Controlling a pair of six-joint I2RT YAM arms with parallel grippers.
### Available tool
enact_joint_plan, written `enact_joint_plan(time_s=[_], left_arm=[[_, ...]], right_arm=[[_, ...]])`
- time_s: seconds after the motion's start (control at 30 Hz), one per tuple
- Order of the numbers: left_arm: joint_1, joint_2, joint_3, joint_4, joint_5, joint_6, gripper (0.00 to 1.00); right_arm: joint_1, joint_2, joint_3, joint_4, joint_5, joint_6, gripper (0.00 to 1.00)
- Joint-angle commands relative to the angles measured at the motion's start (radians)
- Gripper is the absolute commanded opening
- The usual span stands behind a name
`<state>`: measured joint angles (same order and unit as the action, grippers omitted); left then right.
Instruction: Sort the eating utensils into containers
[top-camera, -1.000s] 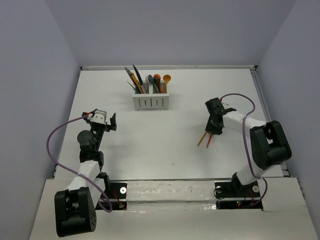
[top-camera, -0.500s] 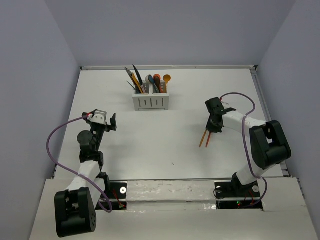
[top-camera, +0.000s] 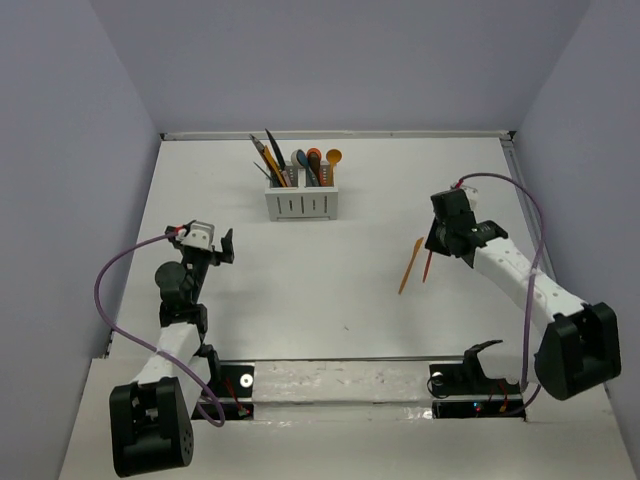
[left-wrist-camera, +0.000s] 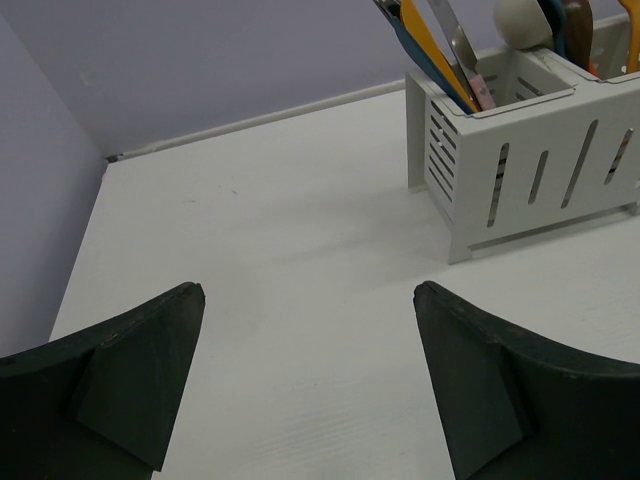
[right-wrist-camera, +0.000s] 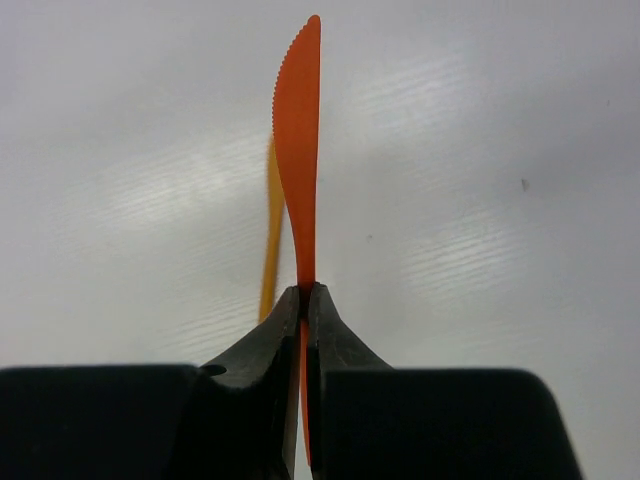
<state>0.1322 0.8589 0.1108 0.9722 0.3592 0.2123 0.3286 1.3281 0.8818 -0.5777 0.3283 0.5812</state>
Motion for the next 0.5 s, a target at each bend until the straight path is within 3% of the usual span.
enact_joint_plan(time_s=[0.0,0.07,0.17,0.33,0.47], left_arm=[[0.001,-0.023,0.088,-0.056,-0.005,0.036,0.99],[0.001,-0.02,0.134,-0.155,0.001,0.053,0.99],[0.001,-0.023,0.318,-0.355,0.072,0.094,0.99],[-0.002,0.011,0.633,-0.815,0.364,0.134,0.99],[-0.009,0.009,0.751,-0.897,0.423,0.053,0.99]], right_arm=[[0.058,-0.18,0.138,0.099,0.041,-0.15,0.0],[0.129,-0.211,0.204,0.177,0.07,-0.191,0.0],[0.263,-0.179,0.293,0.317,0.156,-0.343,0.0],[0.355,-0.002,0.524,0.441,0.06,-0.408,0.0],[0.432,0.173,0.692,0.577,-0.009,-0.475,0.0]])
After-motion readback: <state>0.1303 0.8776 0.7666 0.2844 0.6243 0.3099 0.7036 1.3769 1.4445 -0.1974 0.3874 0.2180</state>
